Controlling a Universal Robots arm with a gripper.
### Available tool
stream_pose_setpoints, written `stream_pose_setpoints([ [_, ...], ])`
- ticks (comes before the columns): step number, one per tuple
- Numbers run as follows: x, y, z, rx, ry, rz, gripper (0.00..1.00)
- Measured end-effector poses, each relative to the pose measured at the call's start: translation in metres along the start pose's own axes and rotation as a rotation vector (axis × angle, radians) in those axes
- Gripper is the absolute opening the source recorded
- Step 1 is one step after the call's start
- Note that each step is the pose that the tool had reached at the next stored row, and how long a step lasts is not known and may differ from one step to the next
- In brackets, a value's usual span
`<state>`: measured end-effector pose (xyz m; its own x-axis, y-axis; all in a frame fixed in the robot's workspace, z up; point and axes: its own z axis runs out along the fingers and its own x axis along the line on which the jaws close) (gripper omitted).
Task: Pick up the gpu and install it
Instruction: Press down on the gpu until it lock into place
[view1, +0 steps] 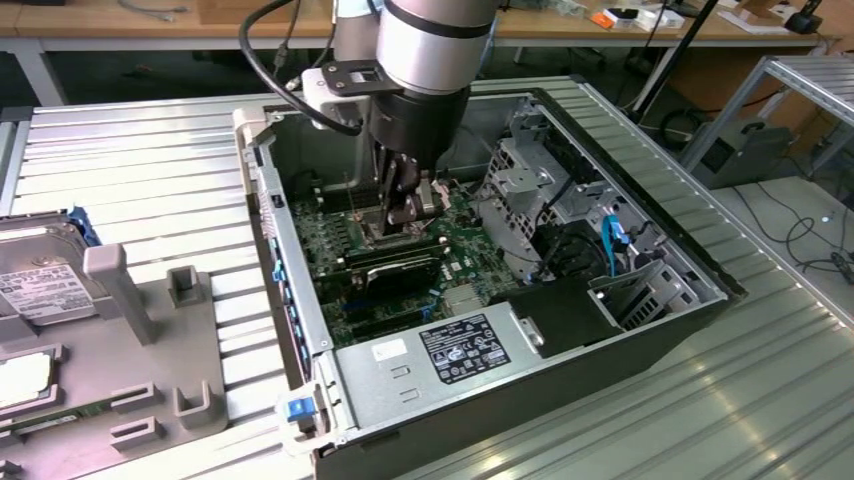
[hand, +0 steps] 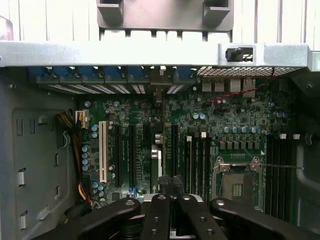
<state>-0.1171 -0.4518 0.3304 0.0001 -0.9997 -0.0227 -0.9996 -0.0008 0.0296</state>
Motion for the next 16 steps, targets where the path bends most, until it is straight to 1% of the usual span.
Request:
stream_pose_setpoints([
  [1, 0.000, 0.0022, 0.0015, 0.0001, -0.0001, 0.000, 0.11],
  [2, 0.000, 0.0065, 0.0042, 0.0000, 0.0001, 0.000, 0.11],
  [3, 0.000, 0.0096, 0.0089, -0.0001, 0.0005, 0.000, 0.11],
  [7, 0.000, 0.0142, 0.0218, 0.0000, 0.0011, -0.001, 0.11],
  [8, 0.001, 0.0169, 0.0267, 0.0000, 0.0012, -0.001, 0.11],
  [9, 0.001, 0.0190, 0.0292, -0.0001, 0.0012, -0.001, 0.11],
  [16, 0.001, 0.0234, 0.0402, -0.0001, 0.0012, -0.001, 0.11],
])
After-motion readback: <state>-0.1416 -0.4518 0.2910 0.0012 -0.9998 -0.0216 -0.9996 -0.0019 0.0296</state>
